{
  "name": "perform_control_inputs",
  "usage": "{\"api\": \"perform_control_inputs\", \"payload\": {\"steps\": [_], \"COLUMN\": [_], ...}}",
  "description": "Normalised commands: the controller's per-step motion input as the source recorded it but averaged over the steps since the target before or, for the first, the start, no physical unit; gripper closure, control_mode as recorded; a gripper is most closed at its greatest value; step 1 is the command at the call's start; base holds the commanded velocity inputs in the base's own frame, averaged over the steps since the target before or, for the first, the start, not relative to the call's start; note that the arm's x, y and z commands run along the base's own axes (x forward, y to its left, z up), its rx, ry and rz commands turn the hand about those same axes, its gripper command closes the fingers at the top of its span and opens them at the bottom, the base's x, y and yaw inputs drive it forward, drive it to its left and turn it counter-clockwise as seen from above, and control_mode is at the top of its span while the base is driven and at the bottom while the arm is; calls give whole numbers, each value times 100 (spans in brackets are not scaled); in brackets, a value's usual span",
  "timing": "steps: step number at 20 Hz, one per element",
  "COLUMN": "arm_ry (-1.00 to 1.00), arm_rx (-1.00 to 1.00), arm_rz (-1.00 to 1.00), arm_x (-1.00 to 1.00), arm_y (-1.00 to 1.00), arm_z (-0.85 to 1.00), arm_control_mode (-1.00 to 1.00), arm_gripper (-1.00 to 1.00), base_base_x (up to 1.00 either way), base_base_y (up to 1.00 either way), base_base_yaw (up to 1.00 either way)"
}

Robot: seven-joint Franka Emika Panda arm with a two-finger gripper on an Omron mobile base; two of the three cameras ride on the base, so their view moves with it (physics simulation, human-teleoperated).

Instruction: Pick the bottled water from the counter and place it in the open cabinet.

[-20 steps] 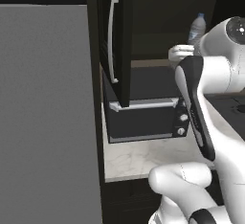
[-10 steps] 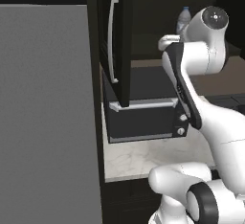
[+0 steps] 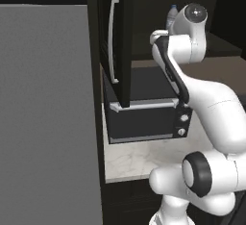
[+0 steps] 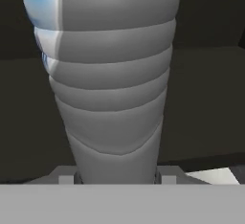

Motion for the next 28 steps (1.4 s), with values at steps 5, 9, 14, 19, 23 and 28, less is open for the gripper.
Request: {"api": "perform_control_inputs", "payload": {"steps": [5, 9, 14, 19, 23, 28], "arm_ry": [0, 0, 0, 0, 0, 0], "arm_rx": [0, 0, 0, 0, 0, 0], "arm_rz": [0, 0, 0, 0, 0, 0], "arm_x": [79, 67, 48, 30, 24, 21], "arm_y": [0, 0, 0, 0, 0, 0], "arm_z": [-14, -12, -10, -10, -14, -23], "arm_control_mode": [-100, -100, -100, -100, -100, -100], "arm_gripper": [100, 100, 100, 100, 100, 100], "base_base_x": [0, 0, 0, 0, 0, 0], "base_base_y": [0, 0, 0, 0, 0, 0], "base_base_yaw": [0, 0, 0, 0, 0, 0]}}
